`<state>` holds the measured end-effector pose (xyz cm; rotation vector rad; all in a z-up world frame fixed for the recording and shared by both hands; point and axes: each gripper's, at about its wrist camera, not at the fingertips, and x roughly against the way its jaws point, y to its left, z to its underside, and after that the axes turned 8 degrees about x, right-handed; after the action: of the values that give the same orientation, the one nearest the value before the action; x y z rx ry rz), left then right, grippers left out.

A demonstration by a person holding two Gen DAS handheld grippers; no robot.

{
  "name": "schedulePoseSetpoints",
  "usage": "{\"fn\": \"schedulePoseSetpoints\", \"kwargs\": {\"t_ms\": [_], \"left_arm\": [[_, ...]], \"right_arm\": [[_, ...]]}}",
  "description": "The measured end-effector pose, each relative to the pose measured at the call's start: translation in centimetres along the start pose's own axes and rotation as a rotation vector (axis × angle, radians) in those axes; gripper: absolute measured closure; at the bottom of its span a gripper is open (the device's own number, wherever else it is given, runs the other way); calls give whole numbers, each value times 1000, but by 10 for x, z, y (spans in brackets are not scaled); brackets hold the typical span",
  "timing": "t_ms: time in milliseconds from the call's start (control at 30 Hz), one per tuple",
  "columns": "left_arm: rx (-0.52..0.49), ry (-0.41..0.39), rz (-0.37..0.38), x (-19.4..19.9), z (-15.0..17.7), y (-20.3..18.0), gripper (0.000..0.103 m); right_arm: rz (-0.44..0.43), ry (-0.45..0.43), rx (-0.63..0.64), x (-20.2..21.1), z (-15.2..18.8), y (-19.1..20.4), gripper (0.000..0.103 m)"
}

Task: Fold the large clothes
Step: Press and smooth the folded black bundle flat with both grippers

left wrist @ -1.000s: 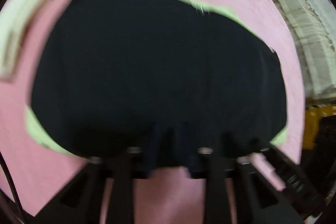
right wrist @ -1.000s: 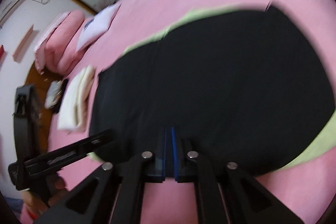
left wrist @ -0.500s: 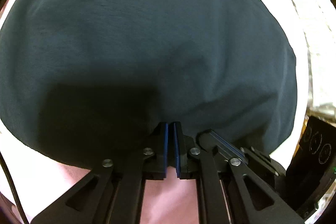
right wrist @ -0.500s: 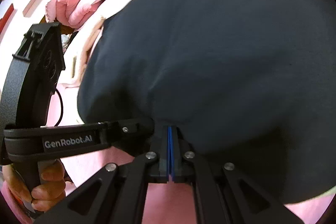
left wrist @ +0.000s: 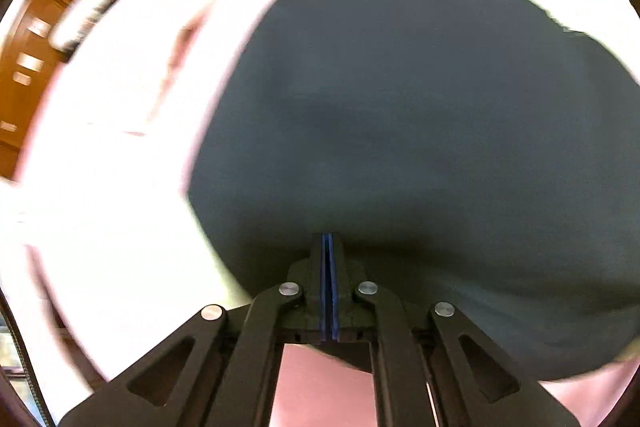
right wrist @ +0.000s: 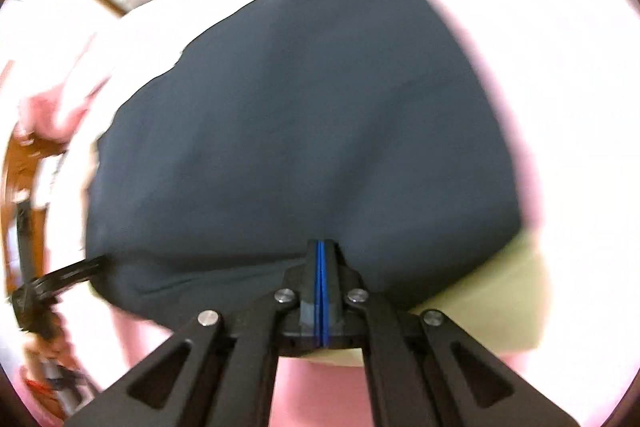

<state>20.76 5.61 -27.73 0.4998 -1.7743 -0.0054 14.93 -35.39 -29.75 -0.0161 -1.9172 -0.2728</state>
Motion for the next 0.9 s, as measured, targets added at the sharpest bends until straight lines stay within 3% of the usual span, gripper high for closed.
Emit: {"fn": "schedulePoseSetpoints", "kwargs": {"t_ms": [133, 233, 267, 367, 400, 500, 533, 633, 667, 733, 900], "left_arm": [[89, 26, -43, -18, 1, 40, 101], [108, 14, -177, -26, 2, 59, 99], [122, 27, -185, -29, 3, 64, 99], [246, 68, -82, -25, 9, 86, 99], [271, 60, -47, -17, 12, 90, 99], [272, 14, 69, 14, 21, 84, 97], [258, 15, 143, 24, 27, 76, 97], [152, 79, 340, 38, 29, 42, 96], [112, 91, 374, 42, 30, 27, 96], [-4, 125, 471, 50, 41, -8, 96], [-105, 194, 629, 46, 52, -55, 96]], "right_arm": [[-22, -12, -76, 13, 7, -33, 103], [109, -14, 27, 18, 10, -17, 103], [148, -13, 55, 19, 10, -12, 103], [241, -43, 138, 30, 13, 11, 103], [217, -62, 139, 35, 14, 15, 103], [-8, -133, 87, 49, 19, 34, 103], [-123, -129, 60, 49, 22, 41, 103], [-345, -64, 3, 30, 32, 70, 103], [-395, -31, -17, 21, 35, 78, 103], [-480, 10, -47, 7, 40, 93, 103], [-550, 24, -56, -15, 41, 111, 103]]}}
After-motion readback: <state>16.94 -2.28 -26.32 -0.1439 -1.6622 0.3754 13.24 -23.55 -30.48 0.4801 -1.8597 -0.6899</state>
